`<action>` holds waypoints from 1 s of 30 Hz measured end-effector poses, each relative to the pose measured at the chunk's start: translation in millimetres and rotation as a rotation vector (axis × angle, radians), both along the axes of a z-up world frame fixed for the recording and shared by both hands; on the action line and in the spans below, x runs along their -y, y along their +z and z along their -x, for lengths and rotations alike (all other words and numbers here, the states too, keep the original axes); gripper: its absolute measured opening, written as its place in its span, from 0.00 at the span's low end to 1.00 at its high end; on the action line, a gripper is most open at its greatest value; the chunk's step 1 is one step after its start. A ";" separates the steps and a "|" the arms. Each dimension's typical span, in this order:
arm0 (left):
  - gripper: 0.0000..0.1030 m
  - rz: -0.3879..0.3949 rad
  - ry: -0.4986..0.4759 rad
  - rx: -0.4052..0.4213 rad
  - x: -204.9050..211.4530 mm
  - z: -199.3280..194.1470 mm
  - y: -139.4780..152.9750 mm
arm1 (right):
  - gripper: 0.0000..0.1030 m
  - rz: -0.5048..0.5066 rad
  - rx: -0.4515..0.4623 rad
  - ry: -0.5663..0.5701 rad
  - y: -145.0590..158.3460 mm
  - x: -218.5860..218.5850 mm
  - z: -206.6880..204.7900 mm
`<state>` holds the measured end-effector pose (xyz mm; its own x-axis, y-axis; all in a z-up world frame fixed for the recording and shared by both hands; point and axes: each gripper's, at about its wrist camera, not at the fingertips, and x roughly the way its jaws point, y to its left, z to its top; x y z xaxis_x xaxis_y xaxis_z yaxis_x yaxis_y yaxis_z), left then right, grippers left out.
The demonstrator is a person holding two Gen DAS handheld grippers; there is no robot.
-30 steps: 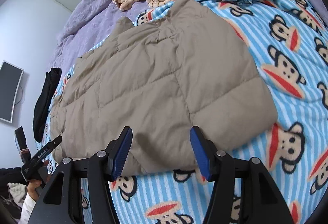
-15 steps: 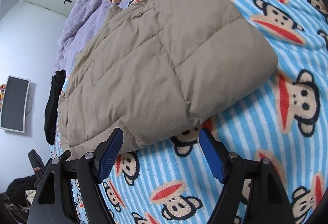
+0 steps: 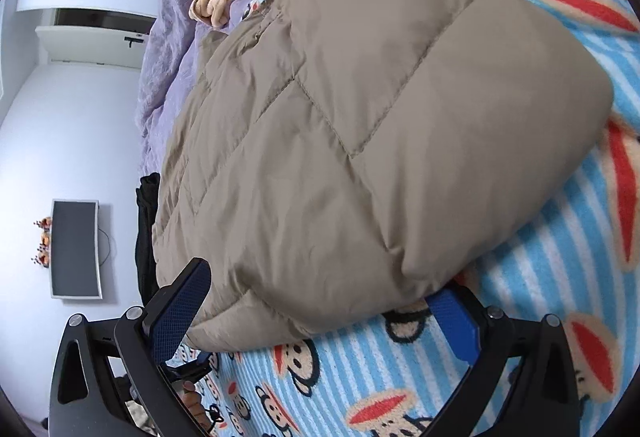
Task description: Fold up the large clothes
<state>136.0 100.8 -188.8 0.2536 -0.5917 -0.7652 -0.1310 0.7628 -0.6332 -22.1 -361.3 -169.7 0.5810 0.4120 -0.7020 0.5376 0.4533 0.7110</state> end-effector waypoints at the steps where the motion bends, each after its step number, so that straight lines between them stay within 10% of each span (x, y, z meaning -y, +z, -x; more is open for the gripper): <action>1: 1.00 0.001 0.009 0.007 0.9 -6.8 0.4 | 1.00 -0.016 0.003 -0.011 -3.4 2.1 -1.5; 10: 0.99 -0.052 0.122 0.038 -2.6 -51.1 -7.8 | 1.00 -0.124 0.030 -0.064 -33.0 11.3 -31.7; 14: 0.60 -0.066 0.122 0.063 -4.3 -52.8 -6.5 | 0.99 -0.155 0.026 -0.108 -36.2 12.9 -31.7; 17: 0.36 -0.031 0.089 0.084 -7.9 -50.1 -0.5 | 0.58 -0.181 -0.001 -0.134 -40.4 16.4 -27.8; 21: 0.20 -0.064 0.032 0.148 -6.2 -42.8 20.4 | 0.31 -0.167 0.032 -0.123 -30.3 14.1 -25.1; 30: 0.18 -0.071 -0.074 0.239 -15.0 -1.0 64.7 | 0.25 -0.090 0.059 -0.063 7.5 -9.3 5.4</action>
<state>137.0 115.8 -124.1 0.3906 -0.5621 -0.7290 0.0739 0.8086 -0.5838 -27.5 -352.0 -162.3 0.6470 0.4326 -0.6278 0.5192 0.3529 0.7783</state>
